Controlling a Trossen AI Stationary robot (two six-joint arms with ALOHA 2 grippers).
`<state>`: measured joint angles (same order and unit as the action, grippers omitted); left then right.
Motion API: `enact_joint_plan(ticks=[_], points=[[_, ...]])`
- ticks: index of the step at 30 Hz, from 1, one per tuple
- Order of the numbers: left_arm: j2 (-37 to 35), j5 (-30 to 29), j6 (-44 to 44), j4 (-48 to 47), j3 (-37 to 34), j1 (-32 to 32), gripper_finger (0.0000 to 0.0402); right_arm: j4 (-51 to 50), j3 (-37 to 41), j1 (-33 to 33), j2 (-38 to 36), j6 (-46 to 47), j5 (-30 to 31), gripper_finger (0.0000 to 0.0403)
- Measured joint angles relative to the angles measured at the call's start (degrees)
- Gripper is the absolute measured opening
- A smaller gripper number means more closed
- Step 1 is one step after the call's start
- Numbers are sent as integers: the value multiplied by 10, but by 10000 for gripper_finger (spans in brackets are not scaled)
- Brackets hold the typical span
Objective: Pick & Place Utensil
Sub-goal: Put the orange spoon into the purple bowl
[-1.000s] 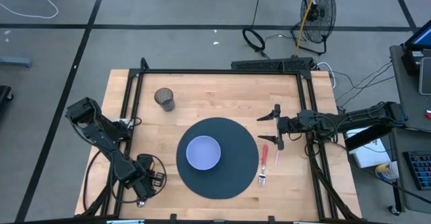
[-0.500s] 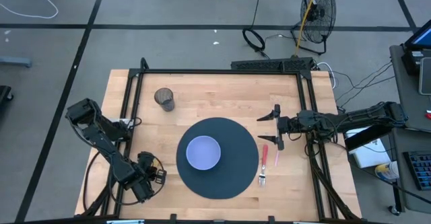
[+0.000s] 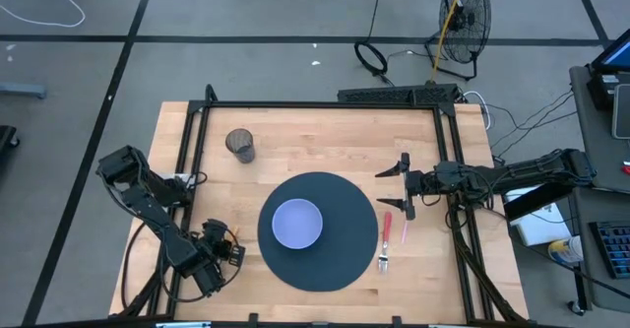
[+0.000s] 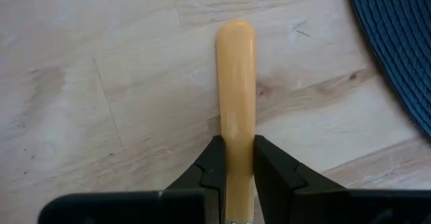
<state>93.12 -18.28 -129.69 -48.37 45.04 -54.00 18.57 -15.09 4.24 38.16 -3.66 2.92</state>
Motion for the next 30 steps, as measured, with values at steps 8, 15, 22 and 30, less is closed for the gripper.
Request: enact_joint_plan(ticks=[8, 15, 22, 30], points=[[0, 9, 4, -26, 10, 0, 50, 0, 0, 0, 0, 0, 0, 318], [1, 6, 6, -68, 32, -1, 49, 0, 0, 0, 0, 0, 0, 318], [1, -33, 12, -86, 47, -1, 49, 0, 0, 0, 0, 0, 0, 318], [0, -95, 25, -145, 81, -1, 49, 2, 0, 0, 0, 0, 0, 318]])
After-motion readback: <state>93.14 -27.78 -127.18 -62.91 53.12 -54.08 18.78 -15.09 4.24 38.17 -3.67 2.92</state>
